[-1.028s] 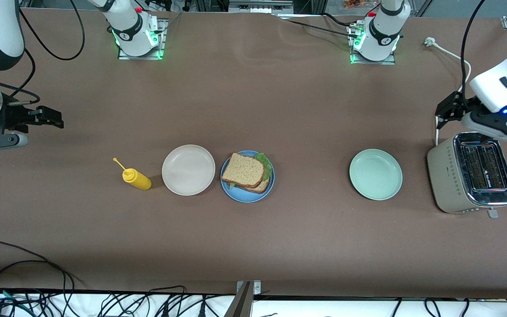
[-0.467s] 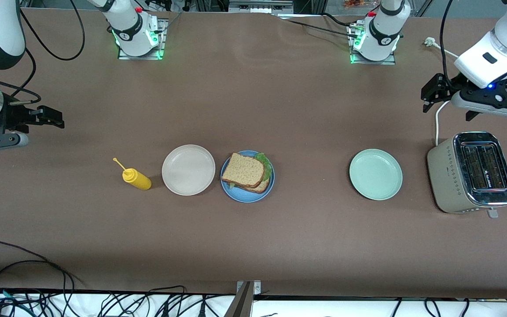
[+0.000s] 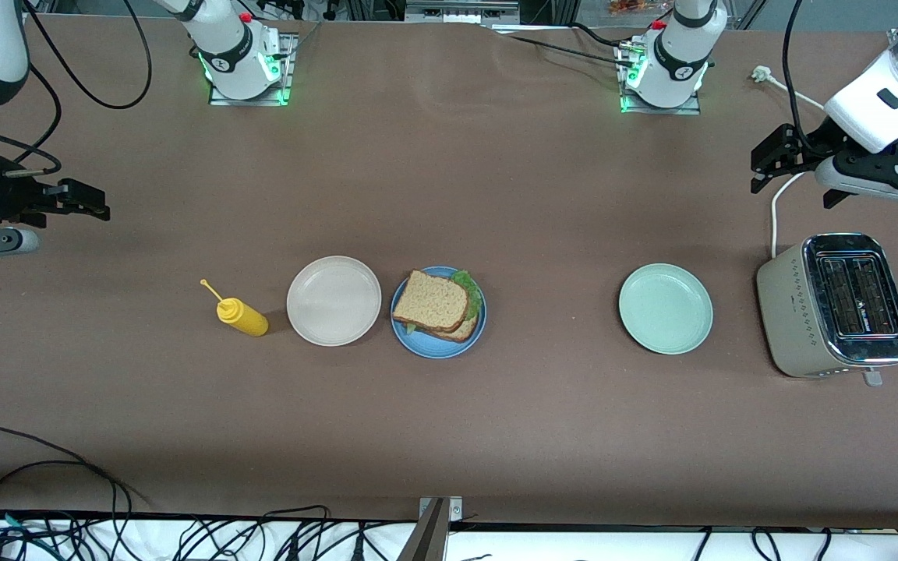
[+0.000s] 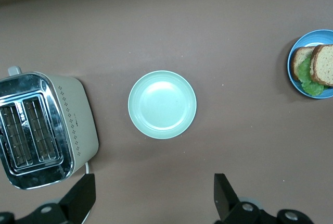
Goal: Make sandwich in blue plate with both arms
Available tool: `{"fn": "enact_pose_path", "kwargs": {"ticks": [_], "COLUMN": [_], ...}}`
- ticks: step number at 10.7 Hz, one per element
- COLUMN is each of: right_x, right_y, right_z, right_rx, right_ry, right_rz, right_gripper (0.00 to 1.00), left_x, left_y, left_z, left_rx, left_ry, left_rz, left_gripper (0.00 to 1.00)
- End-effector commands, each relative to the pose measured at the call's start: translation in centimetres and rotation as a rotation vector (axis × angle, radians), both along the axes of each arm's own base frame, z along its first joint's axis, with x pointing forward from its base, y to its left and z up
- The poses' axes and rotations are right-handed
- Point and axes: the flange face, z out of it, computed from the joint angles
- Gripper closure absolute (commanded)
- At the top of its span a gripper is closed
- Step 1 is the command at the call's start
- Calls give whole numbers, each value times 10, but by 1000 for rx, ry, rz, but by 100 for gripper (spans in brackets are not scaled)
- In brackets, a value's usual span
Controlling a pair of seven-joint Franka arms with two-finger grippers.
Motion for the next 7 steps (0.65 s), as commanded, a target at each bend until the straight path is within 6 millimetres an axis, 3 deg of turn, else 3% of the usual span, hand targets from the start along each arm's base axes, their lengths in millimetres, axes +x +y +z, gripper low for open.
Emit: {"fn": "enact_pose_path", "kwargs": {"ticks": [1,3,7], "right_x": [-9,-23,-28], "right_y": [9,5,7], "right_z": [49,67,69], "right_rx": [24,32,31], "right_ry": [-22,-13,3], "right_rz": [-15,-12,-18], "right_gripper": [0,0,0], "left_x": [-12,-14,-16], "left_y": [3,6,9], "left_z": [3,7,9], "left_rx": [8,8,11], "left_ry": [64,80,92], "left_rz": [49,92,110], "left_gripper": [0,0,0]}}
